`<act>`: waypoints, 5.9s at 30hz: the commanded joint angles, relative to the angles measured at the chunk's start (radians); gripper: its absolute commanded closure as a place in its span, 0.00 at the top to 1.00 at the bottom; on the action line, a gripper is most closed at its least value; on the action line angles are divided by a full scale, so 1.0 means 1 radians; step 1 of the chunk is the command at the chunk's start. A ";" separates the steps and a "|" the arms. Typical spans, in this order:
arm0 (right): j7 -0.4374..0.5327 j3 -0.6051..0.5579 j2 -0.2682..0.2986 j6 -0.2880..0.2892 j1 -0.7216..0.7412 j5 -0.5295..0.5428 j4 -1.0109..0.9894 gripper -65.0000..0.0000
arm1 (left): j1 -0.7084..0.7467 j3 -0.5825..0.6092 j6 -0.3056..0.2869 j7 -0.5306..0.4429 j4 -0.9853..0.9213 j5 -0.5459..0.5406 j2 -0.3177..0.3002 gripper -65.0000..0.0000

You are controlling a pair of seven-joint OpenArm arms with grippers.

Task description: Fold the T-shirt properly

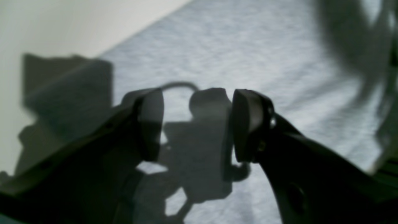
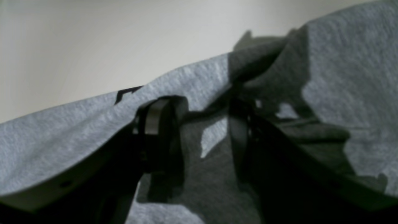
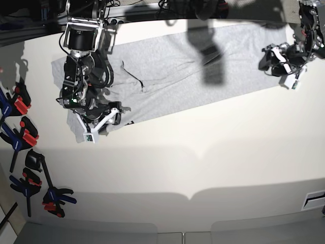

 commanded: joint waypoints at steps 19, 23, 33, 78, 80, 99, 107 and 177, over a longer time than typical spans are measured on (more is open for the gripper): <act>-0.058 0.005 0.011 0.099 0.169 -0.012 0.054 0.45 | -0.139 -0.006 0.027 0.140 0.022 -0.132 -0.010 0.47; -0.090 0.005 0.011 0.102 0.166 -0.013 0.115 0.45 | -0.124 -0.006 0.071 0.143 0.090 -0.147 -0.010 0.45; -0.124 0.005 0.010 0.142 0.160 -0.017 0.139 0.45 | 0.049 -0.006 0.338 0.022 0.180 -0.037 0.077 0.45; -0.572 -0.552 0.129 0.344 0.072 0.597 0.188 0.45 | -0.114 -0.006 0.383 -0.052 -0.169 0.353 0.242 0.45; -0.572 -0.512 0.154 0.344 0.072 0.644 0.227 0.45 | -0.114 -0.006 0.383 -0.053 -0.169 0.353 0.242 0.45; -0.198 0.160 0.018 0.271 -0.148 0.184 0.425 0.45 | -0.114 -0.006 0.383 -0.053 -0.169 0.350 0.242 0.45; -0.039 0.167 0.016 0.254 -0.188 0.050 0.155 0.45 | -0.115 -0.006 0.383 -0.009 -0.168 0.349 0.171 0.45; -0.240 0.168 0.030 0.262 -0.055 0.149 0.343 0.45 | -0.114 -0.157 0.040 0.202 -0.395 -0.548 -0.127 0.00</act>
